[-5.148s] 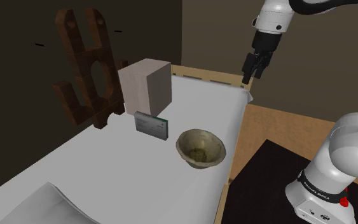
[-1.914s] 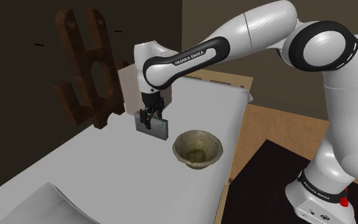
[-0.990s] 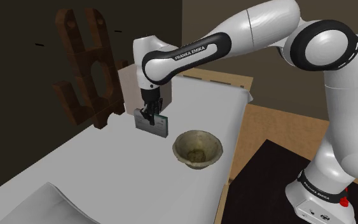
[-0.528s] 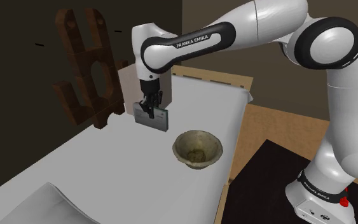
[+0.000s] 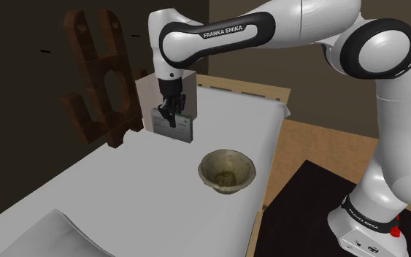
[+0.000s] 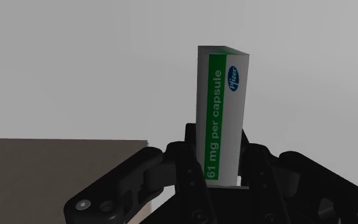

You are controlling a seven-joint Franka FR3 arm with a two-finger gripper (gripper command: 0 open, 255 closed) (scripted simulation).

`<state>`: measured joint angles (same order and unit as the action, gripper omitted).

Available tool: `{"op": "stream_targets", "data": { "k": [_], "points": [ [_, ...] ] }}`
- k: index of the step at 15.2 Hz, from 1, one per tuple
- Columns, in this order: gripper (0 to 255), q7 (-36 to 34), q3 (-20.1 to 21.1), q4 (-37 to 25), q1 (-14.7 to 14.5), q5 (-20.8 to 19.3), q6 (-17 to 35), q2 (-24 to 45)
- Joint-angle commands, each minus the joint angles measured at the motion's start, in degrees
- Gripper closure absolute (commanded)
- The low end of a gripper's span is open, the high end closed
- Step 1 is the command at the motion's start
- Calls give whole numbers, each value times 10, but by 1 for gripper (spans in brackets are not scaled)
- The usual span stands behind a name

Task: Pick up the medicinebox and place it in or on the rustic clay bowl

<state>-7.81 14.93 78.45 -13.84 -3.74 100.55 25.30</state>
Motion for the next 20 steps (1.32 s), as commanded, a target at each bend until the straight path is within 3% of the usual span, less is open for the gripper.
{"op": "stream_targets", "data": {
  "k": [1, 15, 20],
  "points": [
    [255, 0, 0, -17, 0, 0, -17, -1],
    [255, -2, 1, -149, -12, -4, -130, 19],
    [255, -6, 12, 57, 9, 30, -69, -130]
  ]
}}
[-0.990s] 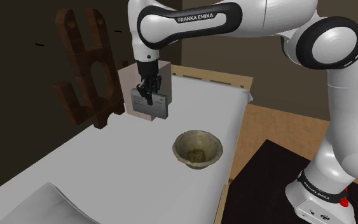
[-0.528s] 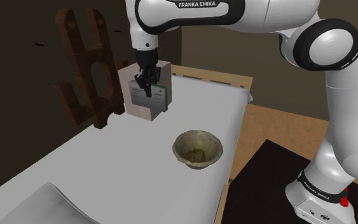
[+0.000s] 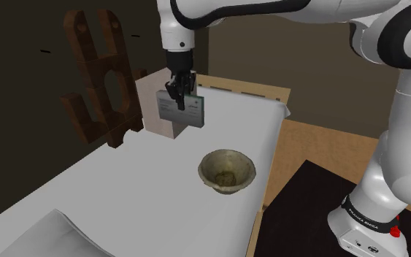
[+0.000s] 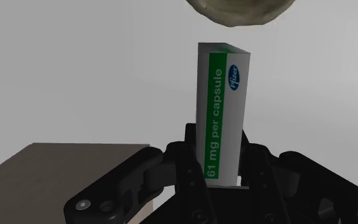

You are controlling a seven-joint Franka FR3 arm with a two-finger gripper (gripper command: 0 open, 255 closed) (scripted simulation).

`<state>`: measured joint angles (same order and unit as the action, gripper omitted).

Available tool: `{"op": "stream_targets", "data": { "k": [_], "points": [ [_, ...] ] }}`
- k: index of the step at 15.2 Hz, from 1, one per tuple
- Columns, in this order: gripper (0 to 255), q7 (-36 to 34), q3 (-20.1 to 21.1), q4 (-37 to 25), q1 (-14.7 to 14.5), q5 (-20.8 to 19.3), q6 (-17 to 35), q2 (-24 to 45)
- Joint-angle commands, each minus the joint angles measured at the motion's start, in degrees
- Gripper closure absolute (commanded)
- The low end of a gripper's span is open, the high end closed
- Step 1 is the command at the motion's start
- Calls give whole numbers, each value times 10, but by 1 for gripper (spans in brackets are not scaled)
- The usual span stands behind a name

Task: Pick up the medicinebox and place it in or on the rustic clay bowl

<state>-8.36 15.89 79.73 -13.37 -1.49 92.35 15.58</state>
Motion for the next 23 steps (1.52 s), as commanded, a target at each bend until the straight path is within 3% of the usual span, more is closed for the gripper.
{"op": "stream_targets", "data": {
  "k": [1, 7, 15, 23],
  "points": [
    [255, 0, 3, 77, 6, 15, 21, -58],
    [255, 1, 8, 238, 7, 56, 44, -202],
    [255, -3, 9, 398, -14, 106, 30, -382],
    [255, 1, 13, 460, -16, 110, 91, -384]
  ]
}}
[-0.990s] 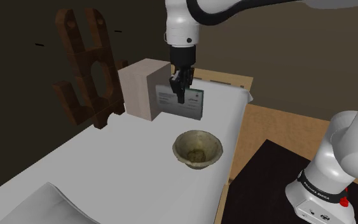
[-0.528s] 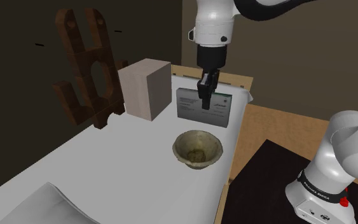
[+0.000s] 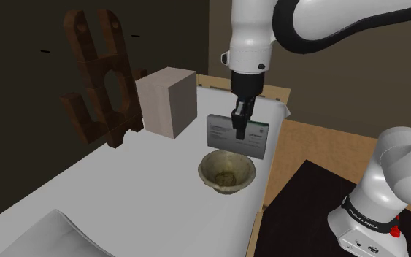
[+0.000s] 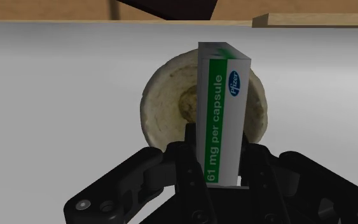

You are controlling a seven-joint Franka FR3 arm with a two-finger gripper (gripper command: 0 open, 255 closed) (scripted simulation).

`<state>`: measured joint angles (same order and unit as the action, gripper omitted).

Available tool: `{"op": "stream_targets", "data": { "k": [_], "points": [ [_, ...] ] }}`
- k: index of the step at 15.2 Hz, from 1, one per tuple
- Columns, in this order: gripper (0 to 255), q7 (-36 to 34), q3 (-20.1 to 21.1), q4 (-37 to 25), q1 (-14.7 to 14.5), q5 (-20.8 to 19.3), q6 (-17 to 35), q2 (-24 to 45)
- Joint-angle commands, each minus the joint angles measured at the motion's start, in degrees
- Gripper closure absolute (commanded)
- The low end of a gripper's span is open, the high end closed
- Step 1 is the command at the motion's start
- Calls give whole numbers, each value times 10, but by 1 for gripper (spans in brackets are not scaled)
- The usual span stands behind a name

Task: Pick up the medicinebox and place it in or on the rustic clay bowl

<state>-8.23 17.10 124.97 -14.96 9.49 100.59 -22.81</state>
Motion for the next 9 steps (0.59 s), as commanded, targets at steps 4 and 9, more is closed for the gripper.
{"op": "stream_targets", "data": {
  "k": [4, 9],
  "points": [
    [255, 1, 4, 36, -1, 2, 40, 3],
    [255, 3, 8, 70, -2, 4, 79, 9]
  ]
}}
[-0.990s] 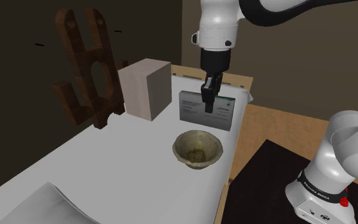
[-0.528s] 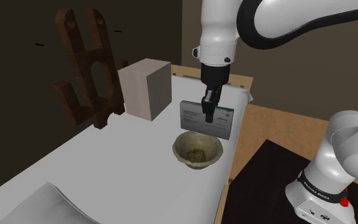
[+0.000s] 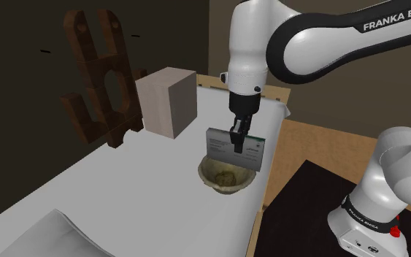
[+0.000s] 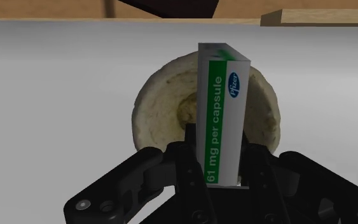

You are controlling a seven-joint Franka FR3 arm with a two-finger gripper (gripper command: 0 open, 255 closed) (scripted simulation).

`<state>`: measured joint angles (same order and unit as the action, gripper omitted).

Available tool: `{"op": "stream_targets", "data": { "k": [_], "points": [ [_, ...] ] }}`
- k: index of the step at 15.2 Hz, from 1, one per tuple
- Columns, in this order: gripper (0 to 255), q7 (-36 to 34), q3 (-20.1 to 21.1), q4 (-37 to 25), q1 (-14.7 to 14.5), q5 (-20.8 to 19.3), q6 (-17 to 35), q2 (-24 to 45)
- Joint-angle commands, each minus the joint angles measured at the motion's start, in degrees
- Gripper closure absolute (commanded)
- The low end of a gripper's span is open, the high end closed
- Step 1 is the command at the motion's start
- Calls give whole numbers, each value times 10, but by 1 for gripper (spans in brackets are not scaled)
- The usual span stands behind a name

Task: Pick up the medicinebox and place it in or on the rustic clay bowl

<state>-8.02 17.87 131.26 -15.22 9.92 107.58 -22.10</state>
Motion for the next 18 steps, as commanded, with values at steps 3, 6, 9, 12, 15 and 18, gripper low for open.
{"op": "stream_targets", "data": {
  "k": [3, 6, 9, 12, 15, 18],
  "points": [
    [255, 1, 1, 13, 0, 0, 17, 3],
    [255, 1, 1, 13, 0, 0, 17, 3],
    [0, 1, 1, 13, 0, 0, 17, 3],
    [0, 1, 1, 13, 0, 0, 17, 3],
    [0, 1, -1, -4, 1, -1, -3, 0],
    [0, 0, -7, -54, 4, -5, -57, -3]
  ]
}}
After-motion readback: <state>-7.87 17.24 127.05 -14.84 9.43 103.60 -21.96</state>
